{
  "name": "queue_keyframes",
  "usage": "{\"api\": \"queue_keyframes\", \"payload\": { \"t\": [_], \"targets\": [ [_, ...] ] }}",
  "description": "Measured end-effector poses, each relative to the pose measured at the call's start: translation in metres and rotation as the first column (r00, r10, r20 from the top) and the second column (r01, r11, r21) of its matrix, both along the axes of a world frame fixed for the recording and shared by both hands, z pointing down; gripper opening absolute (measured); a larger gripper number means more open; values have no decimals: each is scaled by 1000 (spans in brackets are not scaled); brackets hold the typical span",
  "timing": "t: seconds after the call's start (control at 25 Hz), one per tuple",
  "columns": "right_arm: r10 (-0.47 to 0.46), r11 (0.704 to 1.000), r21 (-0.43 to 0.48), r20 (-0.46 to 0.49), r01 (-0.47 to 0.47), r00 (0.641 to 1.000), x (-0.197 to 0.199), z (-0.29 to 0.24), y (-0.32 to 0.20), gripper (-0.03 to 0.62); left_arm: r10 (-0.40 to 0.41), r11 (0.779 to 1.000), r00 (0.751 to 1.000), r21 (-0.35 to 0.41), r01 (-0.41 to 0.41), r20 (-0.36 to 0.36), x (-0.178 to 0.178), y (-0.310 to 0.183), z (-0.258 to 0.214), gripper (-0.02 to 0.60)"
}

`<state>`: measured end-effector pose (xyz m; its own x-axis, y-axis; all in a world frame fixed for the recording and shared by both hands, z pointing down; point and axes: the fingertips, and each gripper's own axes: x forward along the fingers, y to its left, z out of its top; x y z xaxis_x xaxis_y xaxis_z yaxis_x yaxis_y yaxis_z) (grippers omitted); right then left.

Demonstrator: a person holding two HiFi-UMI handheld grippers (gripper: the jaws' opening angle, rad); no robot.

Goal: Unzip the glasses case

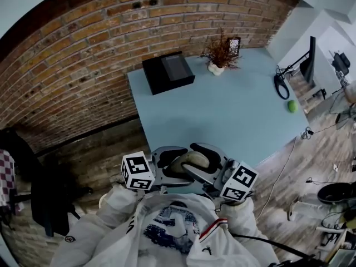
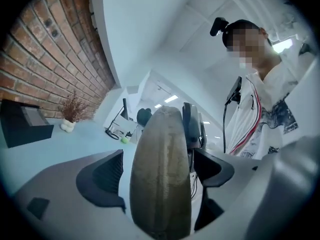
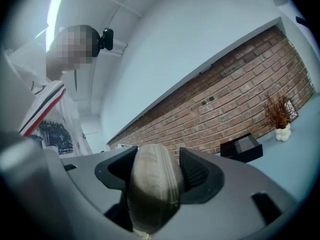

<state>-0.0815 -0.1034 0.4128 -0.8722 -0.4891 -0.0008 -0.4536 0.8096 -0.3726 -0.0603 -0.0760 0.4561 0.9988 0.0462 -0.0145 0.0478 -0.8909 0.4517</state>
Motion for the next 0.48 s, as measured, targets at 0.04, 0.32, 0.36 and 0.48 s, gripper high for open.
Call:
{"api": "queue_keyframes", "payload": {
  "t": [0.04,0.32,0.36,0.48],
  "targets": [
    [4,1000,-5,9,-4,1000,0,0,0,275,-3,1000,1000,-7,3,-11,0,0,-1,431],
    [27,999,-37,61,-25,998,1,0,-8,275,-6,1000,1000,-17,6,-22,1,-1,-1,430],
    [29,999,-41,69,-27,997,1,-1,-9,275,-10,1000,1000,-17,9,-23,1,-2,-2,430],
    [34,998,-46,78,-30,996,0,-1,-11,275,-15,1000,1000,-14,15,-14,1,-3,-1,428]
  ]
}}
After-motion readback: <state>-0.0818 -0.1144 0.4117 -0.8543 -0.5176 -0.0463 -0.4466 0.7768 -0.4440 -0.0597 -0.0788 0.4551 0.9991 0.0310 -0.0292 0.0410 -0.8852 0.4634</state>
